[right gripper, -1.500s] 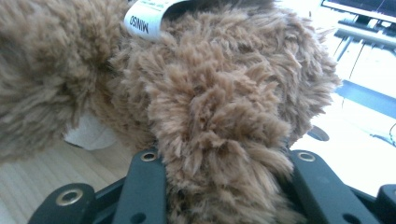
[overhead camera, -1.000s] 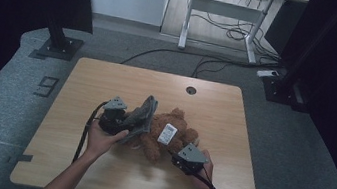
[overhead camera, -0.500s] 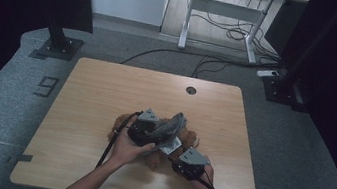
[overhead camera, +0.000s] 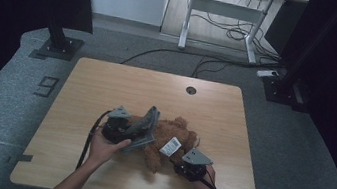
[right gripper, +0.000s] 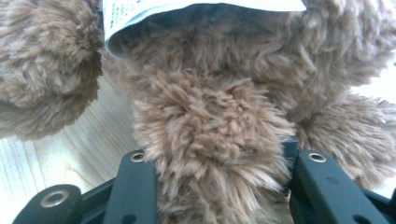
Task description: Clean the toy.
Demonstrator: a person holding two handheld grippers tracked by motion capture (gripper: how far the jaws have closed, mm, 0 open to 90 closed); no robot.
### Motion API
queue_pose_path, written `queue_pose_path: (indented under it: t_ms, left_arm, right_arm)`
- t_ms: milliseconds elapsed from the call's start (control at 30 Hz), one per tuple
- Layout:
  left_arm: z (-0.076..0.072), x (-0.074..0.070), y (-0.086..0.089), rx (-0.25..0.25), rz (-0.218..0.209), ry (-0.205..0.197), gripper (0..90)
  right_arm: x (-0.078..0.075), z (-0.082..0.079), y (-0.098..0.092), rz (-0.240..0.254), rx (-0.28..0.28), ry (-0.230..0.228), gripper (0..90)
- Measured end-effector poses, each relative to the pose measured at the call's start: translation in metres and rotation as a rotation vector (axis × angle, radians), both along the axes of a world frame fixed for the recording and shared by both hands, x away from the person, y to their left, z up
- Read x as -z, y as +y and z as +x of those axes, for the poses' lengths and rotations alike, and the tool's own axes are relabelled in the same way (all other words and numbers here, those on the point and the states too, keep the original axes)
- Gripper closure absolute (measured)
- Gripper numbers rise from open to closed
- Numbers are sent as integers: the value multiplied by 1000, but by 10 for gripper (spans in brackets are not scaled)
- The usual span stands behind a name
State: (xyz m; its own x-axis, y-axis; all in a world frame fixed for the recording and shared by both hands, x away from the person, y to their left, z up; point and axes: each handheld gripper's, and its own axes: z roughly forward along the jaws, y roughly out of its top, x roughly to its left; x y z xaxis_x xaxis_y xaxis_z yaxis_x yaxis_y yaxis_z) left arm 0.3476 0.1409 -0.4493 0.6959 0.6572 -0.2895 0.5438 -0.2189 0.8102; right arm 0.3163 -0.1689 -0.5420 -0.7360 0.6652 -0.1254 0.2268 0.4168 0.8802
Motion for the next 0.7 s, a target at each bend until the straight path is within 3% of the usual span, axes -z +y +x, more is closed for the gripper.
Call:
queue_pose_path:
  t_ms: [167, 300, 700]
  left_arm:
    - [-5, 3, 32, -48, -39, 0, 741]
    - [-7, 9, 50, -82, -45, 12, 740]
    - [-4, 29, 81, -161, -4, 66, 738]
  right_arm:
    - [1, 0, -1, 1, 3, 6, 576]
    - [1, 0, -1, -2, -1, 7, 576]
    - [1, 2, -3, -3, -14, 29, 567]
